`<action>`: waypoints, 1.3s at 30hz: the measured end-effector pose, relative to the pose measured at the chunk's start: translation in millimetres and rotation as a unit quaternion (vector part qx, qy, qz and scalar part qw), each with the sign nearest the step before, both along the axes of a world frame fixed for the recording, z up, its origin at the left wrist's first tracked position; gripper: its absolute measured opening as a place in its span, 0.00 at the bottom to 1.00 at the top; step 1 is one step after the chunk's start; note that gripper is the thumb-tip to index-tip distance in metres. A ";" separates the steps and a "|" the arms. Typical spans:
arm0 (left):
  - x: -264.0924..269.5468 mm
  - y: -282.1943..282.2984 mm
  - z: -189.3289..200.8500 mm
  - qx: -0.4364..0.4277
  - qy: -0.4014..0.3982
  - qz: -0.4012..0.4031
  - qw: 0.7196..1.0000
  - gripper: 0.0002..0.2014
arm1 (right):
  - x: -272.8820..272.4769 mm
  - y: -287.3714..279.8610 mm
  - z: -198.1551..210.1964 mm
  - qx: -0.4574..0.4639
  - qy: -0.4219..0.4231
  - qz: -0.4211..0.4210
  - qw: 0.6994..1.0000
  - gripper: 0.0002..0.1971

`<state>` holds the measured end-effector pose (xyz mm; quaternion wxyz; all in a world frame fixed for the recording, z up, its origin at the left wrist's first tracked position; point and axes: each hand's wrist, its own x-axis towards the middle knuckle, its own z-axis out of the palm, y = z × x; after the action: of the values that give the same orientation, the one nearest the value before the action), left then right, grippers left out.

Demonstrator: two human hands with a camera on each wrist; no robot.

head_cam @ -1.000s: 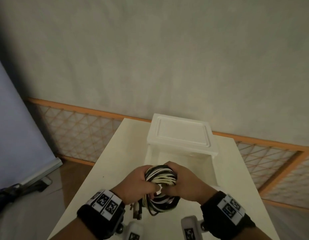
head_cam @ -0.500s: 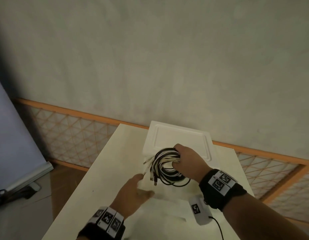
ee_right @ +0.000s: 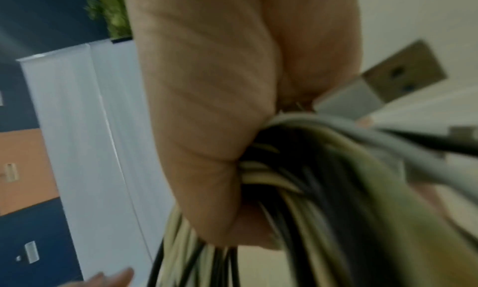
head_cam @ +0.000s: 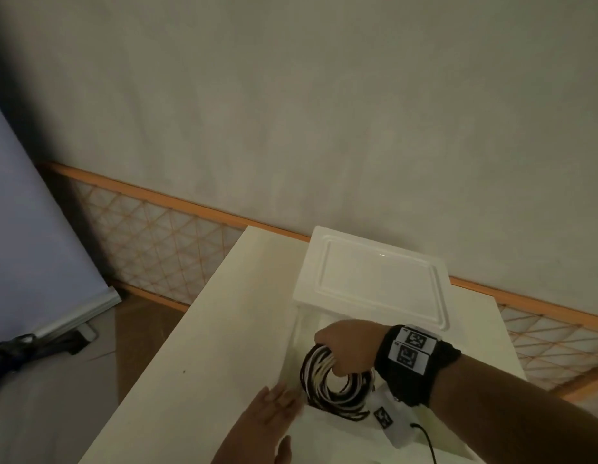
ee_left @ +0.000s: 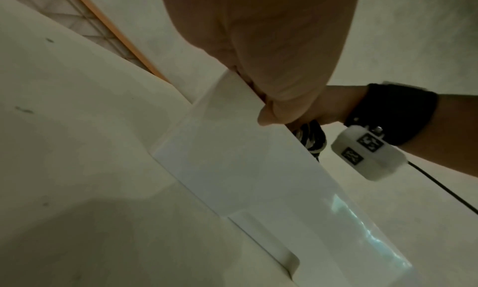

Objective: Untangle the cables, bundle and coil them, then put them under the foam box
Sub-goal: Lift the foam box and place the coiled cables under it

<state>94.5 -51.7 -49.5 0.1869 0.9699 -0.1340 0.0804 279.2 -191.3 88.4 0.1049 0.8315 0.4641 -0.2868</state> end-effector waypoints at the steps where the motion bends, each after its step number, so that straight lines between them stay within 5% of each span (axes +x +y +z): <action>1: -0.1 2.3 -3.1 0.025 -0.016 -0.004 1.000 0.19 | 3.2 6.5 -8.2 -0.020 0.011 0.004 1.000 0.26; 6: 1.0 7.7 -6.9 0.099 -0.054 0.001 0.994 0.21 | 19.9 35.0 -43.4 -0.068 0.035 -0.001 0.997 0.20; 13: 7.7 6.3 -8.1 0.155 -0.077 0.021 0.985 0.21 | 22.5 40.8 -83.2 0.005 -0.086 -0.040 0.995 0.16; 22: 5.4 6.7 -10.9 0.121 -0.107 0.020 0.987 0.20 | 22.0 28.0 -47.5 0.077 0.022 -0.095 0.992 0.41; 27: 5.2 10.8 -16.3 0.141 -0.111 0.009 0.984 0.19 | 12.2 13.7 -33.4 0.124 0.047 -0.099 0.986 0.34; 32: 4.1 10.8 -14.2 0.126 -0.101 0.004 0.987 0.22 | 6.5 16.1 -39.5 0.145 -0.045 -0.016 0.988 0.23; 39: 3.4 11.8 -15.1 0.123 -0.090 -0.001 0.988 0.24 | -7.1 34.9 -58.5 0.062 -0.064 0.045 0.995 0.14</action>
<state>97.8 -39.9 -64.6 0.0535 0.9742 -0.1603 0.1497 272.1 -156.4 29.9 0.0952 0.8313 0.5103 -0.1987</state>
